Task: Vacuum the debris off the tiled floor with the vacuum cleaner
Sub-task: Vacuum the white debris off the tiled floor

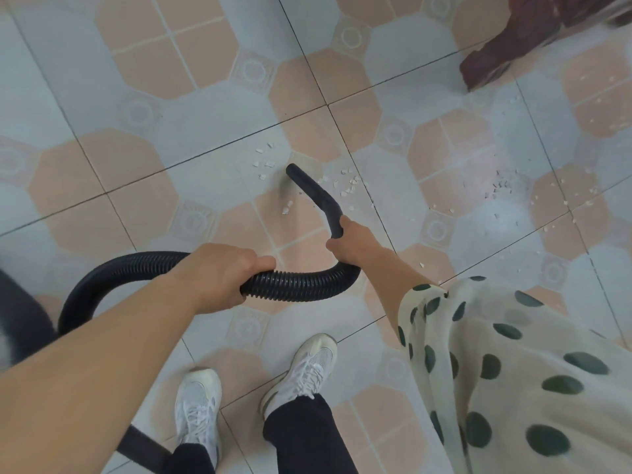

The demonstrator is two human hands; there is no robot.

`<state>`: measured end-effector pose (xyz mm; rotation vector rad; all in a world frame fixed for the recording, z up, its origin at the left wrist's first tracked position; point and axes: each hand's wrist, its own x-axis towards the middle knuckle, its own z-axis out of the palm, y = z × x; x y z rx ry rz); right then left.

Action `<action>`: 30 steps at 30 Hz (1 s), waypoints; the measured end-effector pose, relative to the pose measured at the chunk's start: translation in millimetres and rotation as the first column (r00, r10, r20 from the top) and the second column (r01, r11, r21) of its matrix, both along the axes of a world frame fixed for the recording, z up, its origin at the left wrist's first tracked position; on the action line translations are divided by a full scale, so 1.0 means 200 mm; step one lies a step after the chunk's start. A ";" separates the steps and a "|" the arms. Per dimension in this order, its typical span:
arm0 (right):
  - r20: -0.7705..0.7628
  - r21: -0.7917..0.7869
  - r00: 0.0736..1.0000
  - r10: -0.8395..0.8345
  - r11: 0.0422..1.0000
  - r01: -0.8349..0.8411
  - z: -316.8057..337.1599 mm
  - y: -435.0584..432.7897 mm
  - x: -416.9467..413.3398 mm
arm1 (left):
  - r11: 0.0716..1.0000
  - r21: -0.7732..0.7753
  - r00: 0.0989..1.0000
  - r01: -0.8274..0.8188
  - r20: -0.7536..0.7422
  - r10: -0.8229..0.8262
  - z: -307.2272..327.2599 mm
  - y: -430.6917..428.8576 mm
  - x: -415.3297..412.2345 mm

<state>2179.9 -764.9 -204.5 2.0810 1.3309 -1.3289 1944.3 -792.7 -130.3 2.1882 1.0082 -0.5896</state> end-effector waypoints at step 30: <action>0.068 0.096 0.997 0.038 0.994 -0.044 -0.04 0.18 -0.38 | 0.989 0.060 0.990 -0.137 0.052 0.134 -0.07 0.04 -0.37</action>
